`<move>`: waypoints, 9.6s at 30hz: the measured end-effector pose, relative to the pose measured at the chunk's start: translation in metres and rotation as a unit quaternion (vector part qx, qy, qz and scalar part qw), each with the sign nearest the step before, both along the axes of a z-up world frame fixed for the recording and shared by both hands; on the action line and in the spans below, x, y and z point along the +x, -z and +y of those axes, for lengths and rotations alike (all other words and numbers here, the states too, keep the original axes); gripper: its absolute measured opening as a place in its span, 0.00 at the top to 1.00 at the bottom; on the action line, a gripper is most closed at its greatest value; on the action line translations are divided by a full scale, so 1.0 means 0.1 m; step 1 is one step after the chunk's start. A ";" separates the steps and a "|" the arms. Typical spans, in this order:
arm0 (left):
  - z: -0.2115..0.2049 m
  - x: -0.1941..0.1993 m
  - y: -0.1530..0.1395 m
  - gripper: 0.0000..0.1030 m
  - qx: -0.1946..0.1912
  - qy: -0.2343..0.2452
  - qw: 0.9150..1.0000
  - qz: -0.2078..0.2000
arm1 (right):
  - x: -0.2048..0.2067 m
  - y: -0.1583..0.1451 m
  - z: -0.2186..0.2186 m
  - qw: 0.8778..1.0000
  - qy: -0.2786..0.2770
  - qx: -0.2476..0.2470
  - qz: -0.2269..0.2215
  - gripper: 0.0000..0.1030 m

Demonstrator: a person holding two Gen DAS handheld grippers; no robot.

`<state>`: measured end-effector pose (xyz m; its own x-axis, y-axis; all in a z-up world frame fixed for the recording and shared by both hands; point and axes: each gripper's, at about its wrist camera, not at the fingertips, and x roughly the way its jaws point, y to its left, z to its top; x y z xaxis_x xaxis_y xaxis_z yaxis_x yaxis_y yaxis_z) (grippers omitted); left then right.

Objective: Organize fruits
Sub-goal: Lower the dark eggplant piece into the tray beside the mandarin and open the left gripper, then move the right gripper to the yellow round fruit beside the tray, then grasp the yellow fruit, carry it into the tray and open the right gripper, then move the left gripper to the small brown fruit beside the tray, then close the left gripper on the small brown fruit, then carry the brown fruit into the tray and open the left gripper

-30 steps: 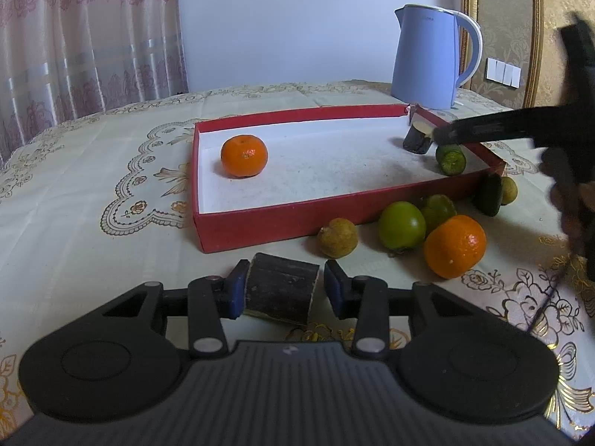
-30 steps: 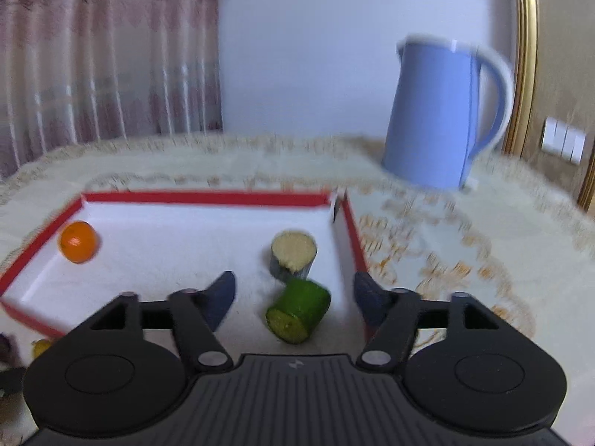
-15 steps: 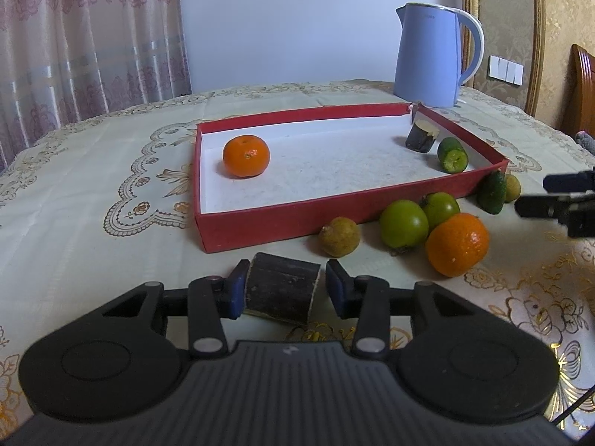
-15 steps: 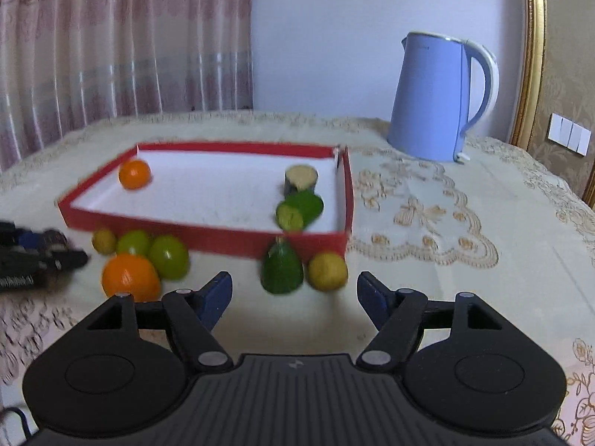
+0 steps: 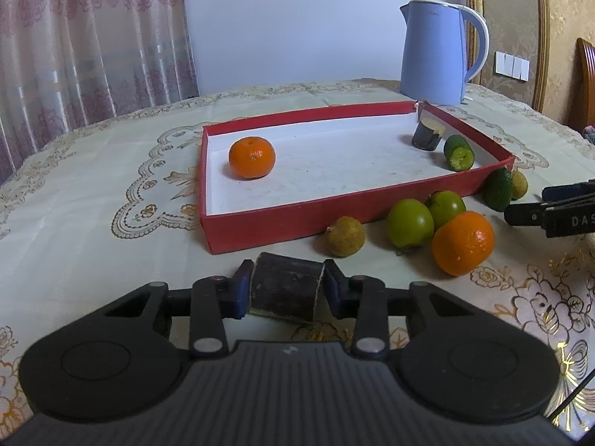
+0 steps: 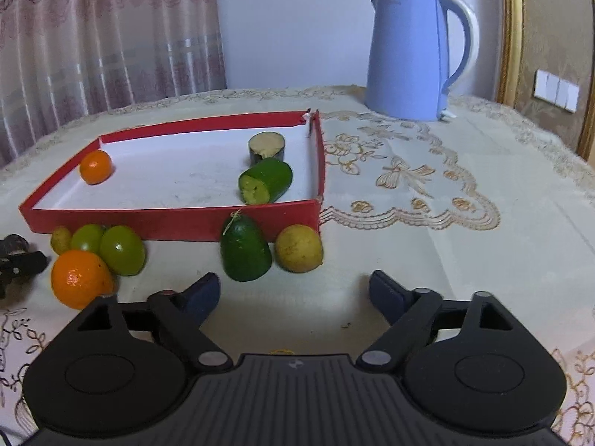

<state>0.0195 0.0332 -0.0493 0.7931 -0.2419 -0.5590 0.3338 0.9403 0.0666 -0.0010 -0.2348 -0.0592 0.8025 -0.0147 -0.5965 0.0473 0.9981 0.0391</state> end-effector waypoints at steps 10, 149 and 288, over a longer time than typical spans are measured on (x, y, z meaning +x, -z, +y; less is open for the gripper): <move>-0.01 -0.05 -0.06 0.66 0.004 -0.005 1.000 -0.004 | 0.03 0.02 0.05 1.000 -0.003 -0.015 0.013 0.00; 0.16 0.29 0.02 0.00 -0.007 -0.081 0.996 0.045 | 0.67 -0.42 0.44 0.993 -0.050 -0.079 -0.069 0.73; -0.54 1.19 -0.19 0.78 0.001 -0.049 0.999 0.022 | 0.08 0.00 -0.57 0.990 0.115 0.075 -0.035 0.11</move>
